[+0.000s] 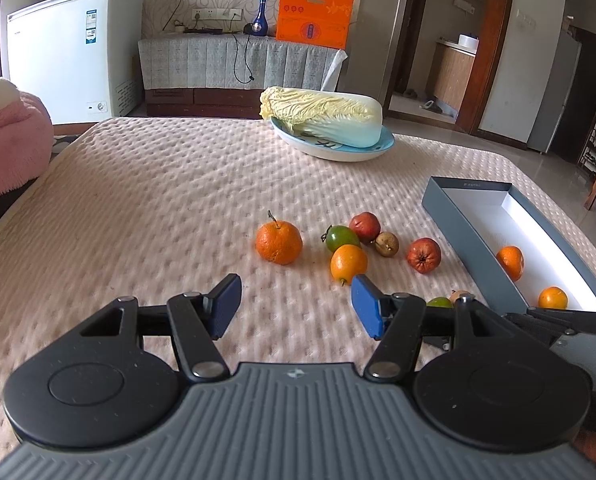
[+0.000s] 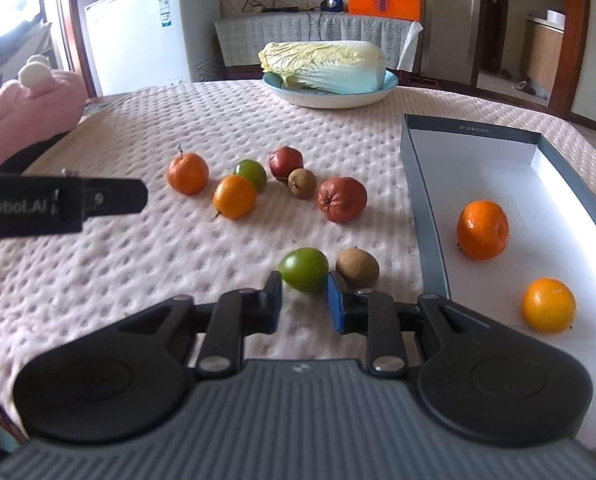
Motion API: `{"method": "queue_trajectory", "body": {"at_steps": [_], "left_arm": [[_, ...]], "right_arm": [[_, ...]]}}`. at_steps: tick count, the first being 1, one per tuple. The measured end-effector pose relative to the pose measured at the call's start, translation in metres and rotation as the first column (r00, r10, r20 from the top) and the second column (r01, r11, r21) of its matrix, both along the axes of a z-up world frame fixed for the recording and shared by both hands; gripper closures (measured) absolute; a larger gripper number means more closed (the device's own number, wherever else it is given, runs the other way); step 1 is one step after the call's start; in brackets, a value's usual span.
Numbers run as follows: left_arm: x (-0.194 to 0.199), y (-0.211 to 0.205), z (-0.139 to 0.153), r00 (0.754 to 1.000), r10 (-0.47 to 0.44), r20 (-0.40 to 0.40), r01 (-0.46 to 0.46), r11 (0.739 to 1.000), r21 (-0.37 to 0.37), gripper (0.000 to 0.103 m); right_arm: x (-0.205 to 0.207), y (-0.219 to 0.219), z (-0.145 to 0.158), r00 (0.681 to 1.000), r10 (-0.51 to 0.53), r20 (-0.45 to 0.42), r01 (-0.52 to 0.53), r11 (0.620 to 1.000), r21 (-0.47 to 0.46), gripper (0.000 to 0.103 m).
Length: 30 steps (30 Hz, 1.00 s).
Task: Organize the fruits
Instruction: 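Grasp the green lime with the right gripper while the left tool approaches a tangerine, then close the left gripper on the tangerine while the right gripper holds the lime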
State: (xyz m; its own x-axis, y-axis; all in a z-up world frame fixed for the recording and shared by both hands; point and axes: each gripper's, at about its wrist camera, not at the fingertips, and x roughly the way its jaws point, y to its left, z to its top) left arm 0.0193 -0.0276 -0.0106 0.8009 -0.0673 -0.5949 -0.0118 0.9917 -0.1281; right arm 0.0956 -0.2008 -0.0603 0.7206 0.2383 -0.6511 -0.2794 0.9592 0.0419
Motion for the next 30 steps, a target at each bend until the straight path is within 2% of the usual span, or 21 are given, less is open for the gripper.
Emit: {"method": "queue_trajectory", "body": {"at_steps": [6, 12, 21, 30], "left_arm": [[0.002, -0.002, -0.003, 1.0, -0.009, -0.006, 0.009, 1.0, 0.004, 0.036], [0.007, -0.003, -0.008, 1.0, -0.016, -0.017, 0.017, 1.0, 0.014, 0.036], [0.019, -0.017, -0.012, 0.998, -0.056, -0.02, 0.057, 0.998, 0.01, 0.037], [0.04, -0.038, -0.022, 0.997, -0.069, -0.045, 0.071, 0.997, 0.029, 0.037]], "right_arm": [[0.005, 0.006, -0.003, 1.0, -0.006, 0.01, 0.006, 1.0, -0.014, 0.068], [0.006, 0.008, -0.003, 1.0, 0.027, 0.009, -0.026, 0.999, -0.039, 0.071], [-0.013, -0.008, 0.017, 0.994, 0.112, -0.001, -0.111, 0.993, 0.033, 0.072], [-0.027, -0.031, 0.031, 0.991, 0.13, 0.01, -0.131, 0.99, 0.059, 0.072]]}}
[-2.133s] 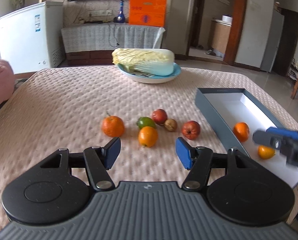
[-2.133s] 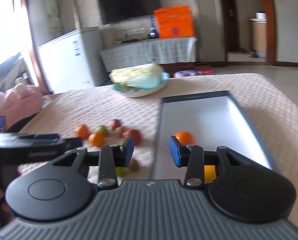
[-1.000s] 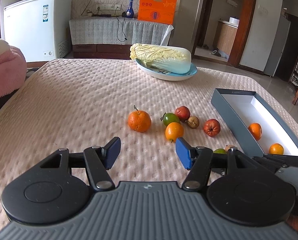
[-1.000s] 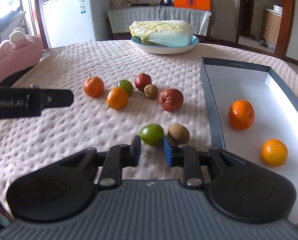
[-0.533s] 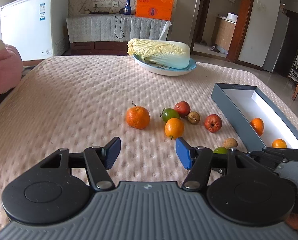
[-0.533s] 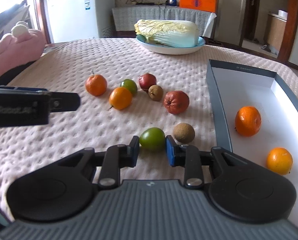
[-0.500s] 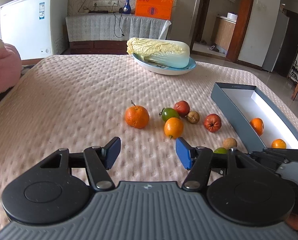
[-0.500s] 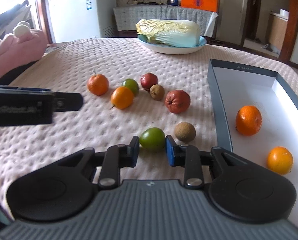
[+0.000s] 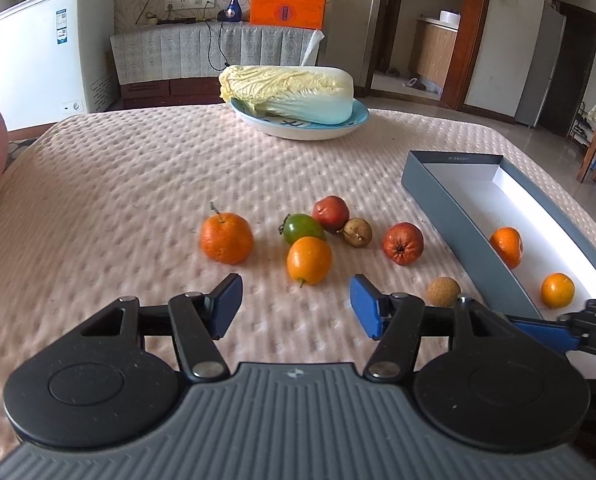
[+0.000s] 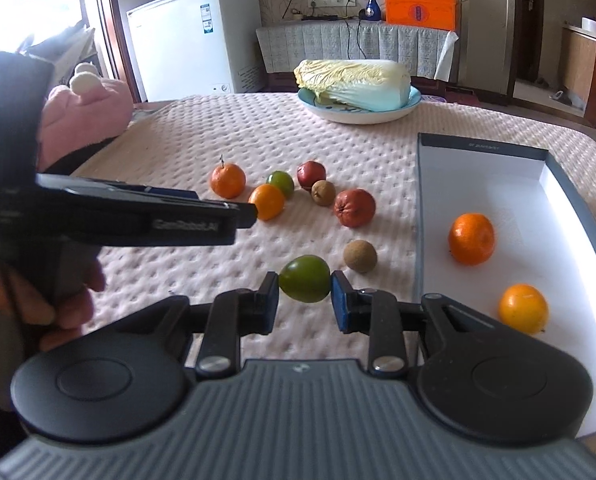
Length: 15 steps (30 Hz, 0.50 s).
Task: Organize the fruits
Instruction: 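Close the left gripper on the tangerine while the right gripper holds the lime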
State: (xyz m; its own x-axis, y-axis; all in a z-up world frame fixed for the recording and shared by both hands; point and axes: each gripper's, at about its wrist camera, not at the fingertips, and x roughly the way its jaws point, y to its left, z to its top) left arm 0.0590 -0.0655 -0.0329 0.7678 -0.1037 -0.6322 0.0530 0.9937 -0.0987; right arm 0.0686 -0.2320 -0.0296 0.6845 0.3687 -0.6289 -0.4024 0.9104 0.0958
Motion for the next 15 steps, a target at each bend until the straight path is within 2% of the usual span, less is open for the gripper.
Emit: {"method": "queue_trajectory", "body": {"at_steps": [15], "left_arm": [[0.028, -0.02, -0.021, 0.999, 0.033, -0.039, -0.032, 0.999, 0.016, 0.038]], "right_arm": [[-0.008, -0.02, 0.012, 1.0, -0.002, 0.026, 0.001, 0.999, 0.041, 0.072]]}}
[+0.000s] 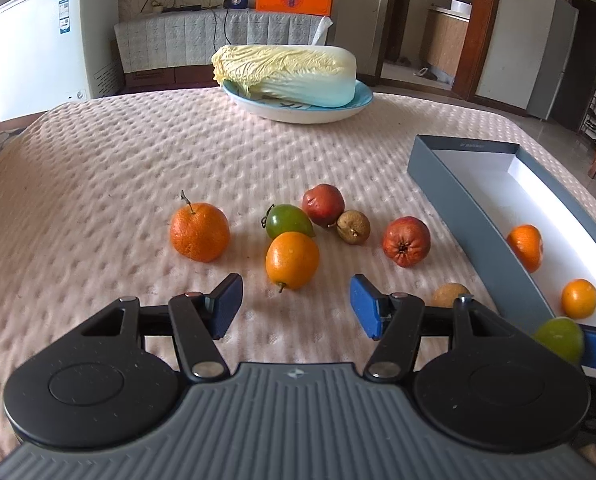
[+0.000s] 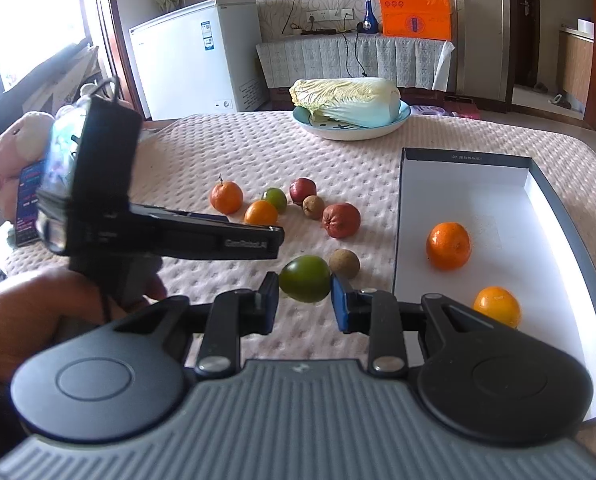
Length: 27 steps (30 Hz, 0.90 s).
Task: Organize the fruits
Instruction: 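Close the left gripper on the tangerine while the right gripper holds the lime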
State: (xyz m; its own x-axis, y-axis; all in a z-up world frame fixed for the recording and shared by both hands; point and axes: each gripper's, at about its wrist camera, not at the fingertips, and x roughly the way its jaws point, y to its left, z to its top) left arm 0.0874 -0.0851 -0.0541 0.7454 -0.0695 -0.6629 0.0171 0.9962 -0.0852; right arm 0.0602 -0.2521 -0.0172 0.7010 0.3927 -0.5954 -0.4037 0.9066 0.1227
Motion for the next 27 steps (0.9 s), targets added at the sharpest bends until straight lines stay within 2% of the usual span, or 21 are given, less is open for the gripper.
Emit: {"method": "queue_trajectory", "body": {"at_steps": [5, 7, 8, 11, 17, 27], "left_arm": [[0.007, -0.002, -0.006, 1.0, 0.01, 0.017, -0.011, 1.0, 0.014, 0.038], [0.009, -0.002, -0.006, 1.0, 0.014, 0.025, -0.015, 1.0, 0.019, 0.049], [0.01, -0.001, -0.006, 1.0, 0.008, 0.027, -0.008, 1.0, 0.009, 0.059], [0.01, 0.0, -0.005, 0.999, 0.003, 0.033, -0.003, 1.0, -0.001, 0.068], [0.003, 0.003, 0.001, 0.999, -0.017, 0.033, 0.018, 0.999, -0.028, 0.068], [-0.011, 0.002, 0.009, 0.999, -0.025, 0.02, 0.024, 0.999, 0.022, 0.068]], "right_arm": [[-0.002, -0.004, 0.002, 1.0, -0.002, 0.001, 0.002, 1.0, 0.006, 0.072], [-0.002, -0.006, 0.003, 1.0, -0.002, 0.002, 0.002, 1.0, 0.01, 0.072], [-0.002, -0.007, 0.003, 1.0, -0.002, 0.003, 0.002, 1.0, 0.012, 0.072], [-0.001, -0.008, 0.003, 1.0, -0.005, 0.0, 0.005, 1.0, 0.013, 0.072], [0.002, -0.011, 0.003, 1.0, -0.016, -0.004, 0.016, 1.0, 0.023, 0.072], [0.005, -0.009, -0.001, 1.0, -0.006, -0.021, 0.007, 1.0, 0.014, 0.072]]}}
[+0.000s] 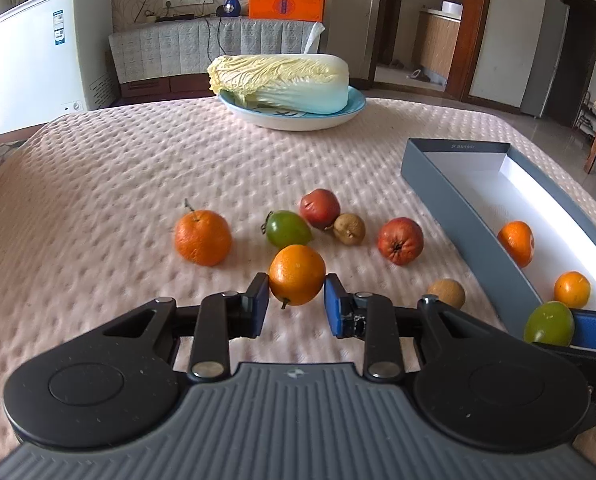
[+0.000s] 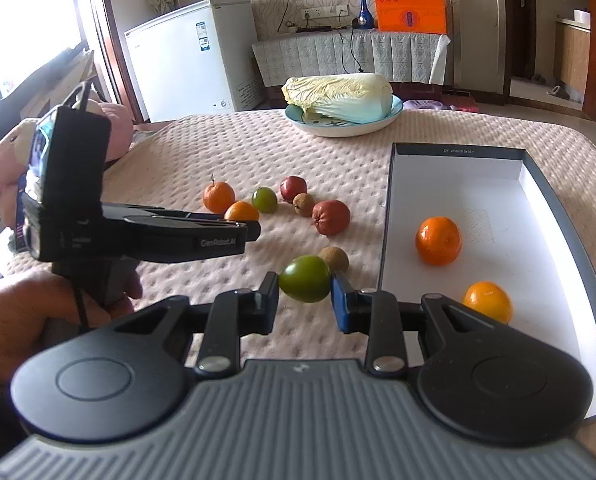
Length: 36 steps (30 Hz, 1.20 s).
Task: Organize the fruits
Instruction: 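Close the left gripper on the tangerine while the right gripper holds the lime, then carry the tangerine and the lime over the grey box with both tools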
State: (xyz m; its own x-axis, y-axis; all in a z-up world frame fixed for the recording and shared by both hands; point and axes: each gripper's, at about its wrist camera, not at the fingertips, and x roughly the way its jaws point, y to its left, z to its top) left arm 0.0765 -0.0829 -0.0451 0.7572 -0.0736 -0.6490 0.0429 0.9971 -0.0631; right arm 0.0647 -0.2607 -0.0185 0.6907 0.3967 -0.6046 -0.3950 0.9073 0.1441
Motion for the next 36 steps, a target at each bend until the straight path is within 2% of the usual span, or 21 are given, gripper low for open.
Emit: {"method": "queue_trajectory", "body": {"at_steps": [20, 36], "left_arm": [[-0.019, 0.007, 0.031, 0.998, 0.034, 0.044, -0.034, 0.999, 0.0, 0.068], [-0.022, -0.013, 0.043, 0.997, 0.0, 0.072, 0.001, 1.0, -0.005, 0.068]], "right_arm": [[-0.011, 0.002, 0.008, 0.999, 0.032, 0.027, -0.032, 0.999, 0.01, 0.072], [-0.016, -0.013, 0.012, 0.999, 0.014, 0.037, -0.015, 1.0, 0.012, 0.072]]}}
